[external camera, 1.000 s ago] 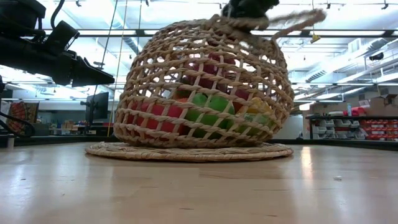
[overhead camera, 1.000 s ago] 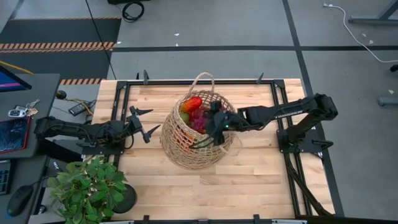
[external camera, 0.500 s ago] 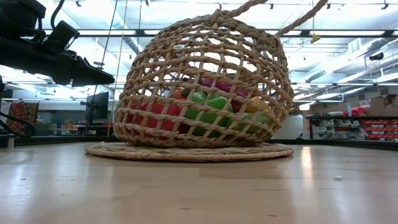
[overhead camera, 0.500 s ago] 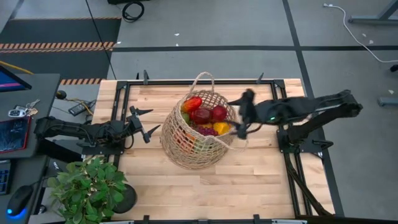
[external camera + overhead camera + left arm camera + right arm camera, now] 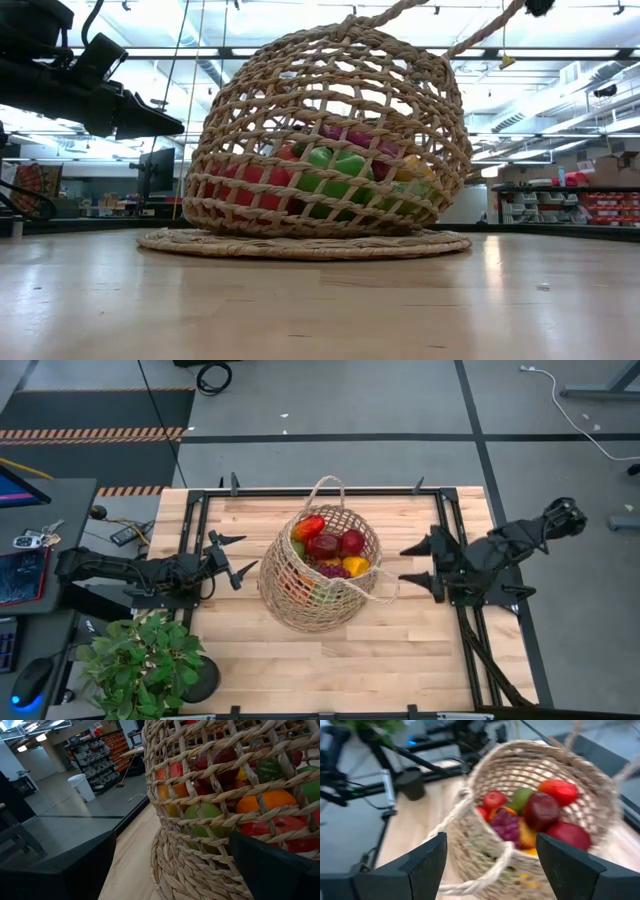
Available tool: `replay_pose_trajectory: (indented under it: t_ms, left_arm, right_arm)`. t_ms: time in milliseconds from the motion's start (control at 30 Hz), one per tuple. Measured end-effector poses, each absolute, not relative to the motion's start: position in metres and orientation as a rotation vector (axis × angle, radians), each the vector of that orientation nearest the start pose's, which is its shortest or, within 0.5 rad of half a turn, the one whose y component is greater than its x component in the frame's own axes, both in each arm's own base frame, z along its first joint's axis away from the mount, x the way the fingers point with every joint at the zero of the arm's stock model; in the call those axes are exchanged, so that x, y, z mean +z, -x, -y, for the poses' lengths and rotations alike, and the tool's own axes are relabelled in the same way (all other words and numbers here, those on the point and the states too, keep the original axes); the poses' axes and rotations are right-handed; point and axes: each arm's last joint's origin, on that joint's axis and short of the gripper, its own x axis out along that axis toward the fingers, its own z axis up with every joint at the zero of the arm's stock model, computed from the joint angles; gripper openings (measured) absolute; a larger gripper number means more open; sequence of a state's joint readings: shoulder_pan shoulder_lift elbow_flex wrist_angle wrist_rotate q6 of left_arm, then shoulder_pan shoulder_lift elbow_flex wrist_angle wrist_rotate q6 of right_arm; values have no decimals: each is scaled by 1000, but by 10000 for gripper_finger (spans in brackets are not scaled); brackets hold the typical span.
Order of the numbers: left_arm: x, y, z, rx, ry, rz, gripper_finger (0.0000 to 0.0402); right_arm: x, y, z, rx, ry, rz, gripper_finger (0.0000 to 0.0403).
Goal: Build produce basket
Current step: Return to Home Position
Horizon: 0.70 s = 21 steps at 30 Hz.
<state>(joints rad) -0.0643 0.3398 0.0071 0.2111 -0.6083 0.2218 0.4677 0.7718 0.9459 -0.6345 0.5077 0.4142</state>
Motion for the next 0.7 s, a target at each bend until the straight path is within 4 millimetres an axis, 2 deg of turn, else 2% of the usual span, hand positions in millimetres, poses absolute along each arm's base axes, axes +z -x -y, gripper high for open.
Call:
replay_pose_trajectory:
  t_ms: [200, 367, 467, 700]
  left_arm:
    - [157, -114, -9, 529, -256, -175, 394]
    - [157, -114, -9, 529, -256, -176, 394]
    - [157, -114, -9, 529, -256, -176, 394]
    - [157, -114, -9, 529, -257, -176, 394]
  right_arm:
    - [293, -134, -62, 65, -178, -236, 306]
    - [253, -138, -49, 92, -205, -145, 306]
    - [237, -139, -35, 99, -229, -110, 306]
    - [223, -141, -8, 107, -256, -54, 306]
